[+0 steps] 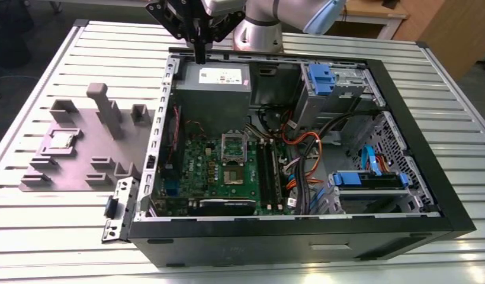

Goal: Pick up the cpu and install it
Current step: 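Reach for the cpu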

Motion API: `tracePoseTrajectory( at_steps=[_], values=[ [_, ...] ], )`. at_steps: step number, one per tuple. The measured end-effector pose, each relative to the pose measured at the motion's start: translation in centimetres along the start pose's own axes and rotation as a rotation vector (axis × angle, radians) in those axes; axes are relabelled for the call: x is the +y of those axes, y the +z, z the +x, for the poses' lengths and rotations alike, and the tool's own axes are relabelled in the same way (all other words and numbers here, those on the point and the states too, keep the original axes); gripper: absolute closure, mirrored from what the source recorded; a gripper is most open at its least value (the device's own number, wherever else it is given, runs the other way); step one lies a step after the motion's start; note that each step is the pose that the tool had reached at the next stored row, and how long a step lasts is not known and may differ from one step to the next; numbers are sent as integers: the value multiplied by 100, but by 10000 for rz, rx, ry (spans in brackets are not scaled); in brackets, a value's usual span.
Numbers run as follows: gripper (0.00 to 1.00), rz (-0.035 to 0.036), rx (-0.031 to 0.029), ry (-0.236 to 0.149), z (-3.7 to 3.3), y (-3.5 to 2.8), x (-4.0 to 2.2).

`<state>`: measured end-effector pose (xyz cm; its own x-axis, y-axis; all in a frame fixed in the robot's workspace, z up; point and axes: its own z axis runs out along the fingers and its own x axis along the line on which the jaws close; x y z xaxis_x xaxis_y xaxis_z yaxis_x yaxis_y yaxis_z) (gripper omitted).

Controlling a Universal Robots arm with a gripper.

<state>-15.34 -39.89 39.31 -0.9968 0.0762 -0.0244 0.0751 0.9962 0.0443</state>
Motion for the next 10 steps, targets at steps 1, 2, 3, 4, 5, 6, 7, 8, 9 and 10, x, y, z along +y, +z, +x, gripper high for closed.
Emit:
tracePoseTrajectory(
  at_steps=[1, 2, 3, 4, 5, 6, 7, 8, 9, 10],
  values=[
    [86, -1, -1, 0, 0, 0, 0],
    [86, 0, 0, 0, 0, 0, 0],
    [86, 0, 0, 0, 0, 0, 0],
    [86, -1, 1, 0, 1, 0, 0],
    [86, -1, 1, 0, 0, 0, 0],
    [86, -3, -1, 2, 4, 1, 0],
    [86, -2, 0, 2, 19, 1, -2],
    [86, -1, 1, 1, 43, 3, -4],
    [86, -1, 0, -1, 74, 5, -6],
    [86, -2, 0, -1, 110, 7, -9]
  ],
)
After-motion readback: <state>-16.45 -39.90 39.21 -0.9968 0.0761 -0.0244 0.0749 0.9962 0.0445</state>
